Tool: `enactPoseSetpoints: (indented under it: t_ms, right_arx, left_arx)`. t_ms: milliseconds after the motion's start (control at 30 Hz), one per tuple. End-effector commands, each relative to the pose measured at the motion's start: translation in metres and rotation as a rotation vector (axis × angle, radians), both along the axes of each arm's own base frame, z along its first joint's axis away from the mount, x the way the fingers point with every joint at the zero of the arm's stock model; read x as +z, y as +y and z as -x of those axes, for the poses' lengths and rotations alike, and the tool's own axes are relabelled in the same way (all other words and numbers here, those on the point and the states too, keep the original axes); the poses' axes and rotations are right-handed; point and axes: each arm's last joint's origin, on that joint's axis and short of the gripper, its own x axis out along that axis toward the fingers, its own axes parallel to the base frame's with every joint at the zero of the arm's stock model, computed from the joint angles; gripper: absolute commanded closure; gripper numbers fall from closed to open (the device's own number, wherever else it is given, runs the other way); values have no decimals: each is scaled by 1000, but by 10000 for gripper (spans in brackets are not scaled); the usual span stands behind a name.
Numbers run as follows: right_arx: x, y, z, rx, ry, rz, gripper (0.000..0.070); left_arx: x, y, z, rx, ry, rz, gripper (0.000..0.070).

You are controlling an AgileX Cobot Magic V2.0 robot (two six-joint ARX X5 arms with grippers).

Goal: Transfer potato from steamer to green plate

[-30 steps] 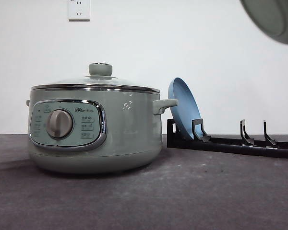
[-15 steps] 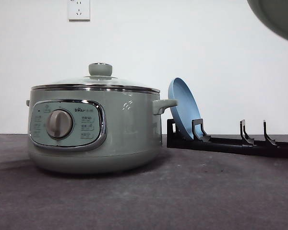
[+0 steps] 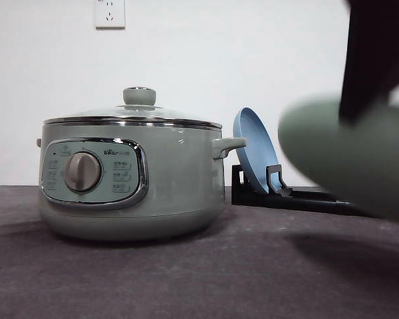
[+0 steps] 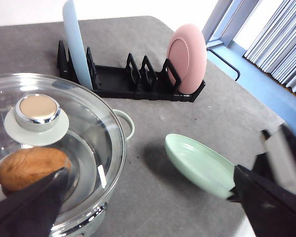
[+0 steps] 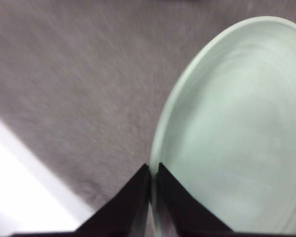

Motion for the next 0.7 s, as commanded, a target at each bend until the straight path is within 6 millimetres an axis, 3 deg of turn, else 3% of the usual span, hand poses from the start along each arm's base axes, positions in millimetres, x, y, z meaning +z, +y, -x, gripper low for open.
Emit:
enactPoseSetpoints:
  t_ms: [0, 167, 400, 667]
  right_arx:
    - [-7, 9, -2, -14, -18, 18, 696]
    - [-34, 24, -8, -33, -56, 154, 696]
    - [-60, 46, -17, -18, -39, 195, 696]
    - [-82, 56, -22, -8, 12, 252, 696]
  left_arx:
    - [7, -1, 1, -10, -18, 7, 0]
    - [6, -1, 1, -10, -13, 6, 0]
    - [6, -1, 0, -11, -15, 4, 0]
    - [6, -1, 0, -15, -25, -3, 0]
